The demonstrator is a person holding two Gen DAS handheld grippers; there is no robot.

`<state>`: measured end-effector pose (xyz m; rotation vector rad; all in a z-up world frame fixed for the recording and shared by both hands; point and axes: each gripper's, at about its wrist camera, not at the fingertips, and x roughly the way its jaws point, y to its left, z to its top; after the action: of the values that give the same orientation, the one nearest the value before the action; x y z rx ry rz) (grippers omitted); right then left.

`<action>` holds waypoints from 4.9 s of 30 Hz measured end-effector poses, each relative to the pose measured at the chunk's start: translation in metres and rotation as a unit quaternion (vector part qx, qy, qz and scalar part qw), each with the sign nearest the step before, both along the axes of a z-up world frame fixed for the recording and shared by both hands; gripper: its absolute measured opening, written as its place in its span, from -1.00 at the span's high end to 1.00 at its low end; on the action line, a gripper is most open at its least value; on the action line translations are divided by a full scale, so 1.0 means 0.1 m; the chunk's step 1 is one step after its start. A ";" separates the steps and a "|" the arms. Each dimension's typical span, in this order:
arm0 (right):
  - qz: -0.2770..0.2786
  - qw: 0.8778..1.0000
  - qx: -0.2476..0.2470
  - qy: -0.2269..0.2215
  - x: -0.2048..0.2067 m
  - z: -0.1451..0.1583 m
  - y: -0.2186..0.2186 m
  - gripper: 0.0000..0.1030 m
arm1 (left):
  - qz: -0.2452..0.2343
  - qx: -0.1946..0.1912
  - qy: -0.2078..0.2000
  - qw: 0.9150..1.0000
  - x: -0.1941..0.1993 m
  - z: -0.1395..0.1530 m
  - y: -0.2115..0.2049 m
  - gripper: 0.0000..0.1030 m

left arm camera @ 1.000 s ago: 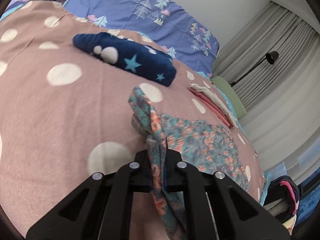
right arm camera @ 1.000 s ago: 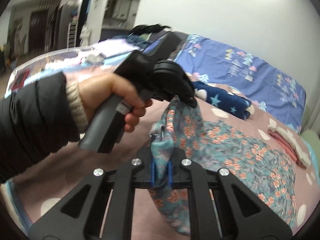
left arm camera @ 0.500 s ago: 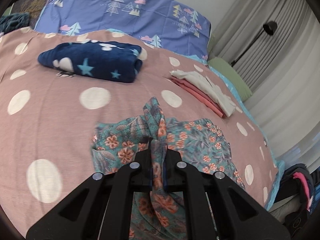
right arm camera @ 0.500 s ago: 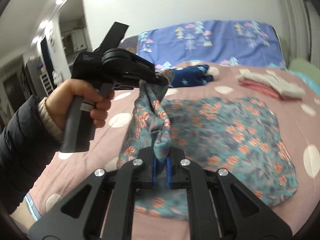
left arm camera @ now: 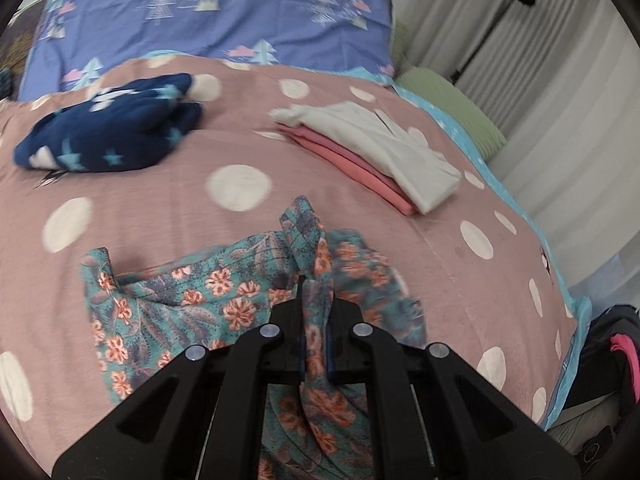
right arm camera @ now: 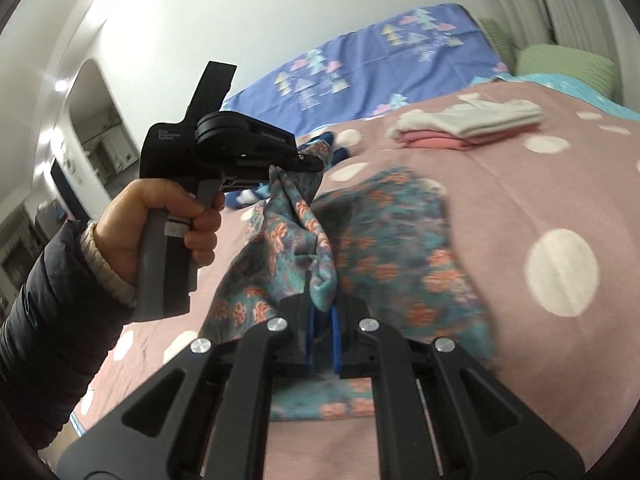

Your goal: Fold small clothes

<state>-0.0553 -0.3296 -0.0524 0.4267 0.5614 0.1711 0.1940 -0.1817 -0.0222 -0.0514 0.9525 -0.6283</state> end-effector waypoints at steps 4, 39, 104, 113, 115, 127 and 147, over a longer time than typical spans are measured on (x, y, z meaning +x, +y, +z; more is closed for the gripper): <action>-0.032 0.999 0.015 0.009 -0.08 -0.08 -0.25 0.88 | -0.029 0.025 -0.006 0.999 -0.03 -0.07 -0.44 0.89; -0.016 0.982 0.174 0.069 -0.08 -0.25 -0.73 0.90 | -0.064 0.209 -0.175 0.960 -2.17 -0.72 0.64 -0.67; 0.001 0.990 -0.053 0.134 1.66 -0.24 -0.70 0.73 | -0.174 0.073 -0.094 0.978 -1.93 -0.94 0.49 -0.19; 0.014 0.983 -0.062 0.174 2.35 -0.24 -0.73 0.07 | -0.173 0.074 -0.094 0.978 -1.92 -0.94 0.45 -0.19; 0.036 0.983 -0.029 0.179 2.46 -0.32 -0.80 0.09 | -0.173 0.071 -0.092 0.978 -1.92 -0.94 0.45 -0.19; 0.067 0.981 -0.073 0.169 2.66 -0.52 -0.71 0.77 | -0.165 0.055 -0.086 0.981 -1.89 -0.94 0.51 -0.19; 0.113 0.976 -0.153 0.109 1.07 -0.35 -0.14 0.26 | -0.130 0.022 -0.064 0.989 -1.83 -0.81 0.65 -0.20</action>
<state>0.0513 -0.3441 -0.0878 0.0800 0.8397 0.2525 0.0109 -0.1163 -0.1031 0.1529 0.8552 -0.8418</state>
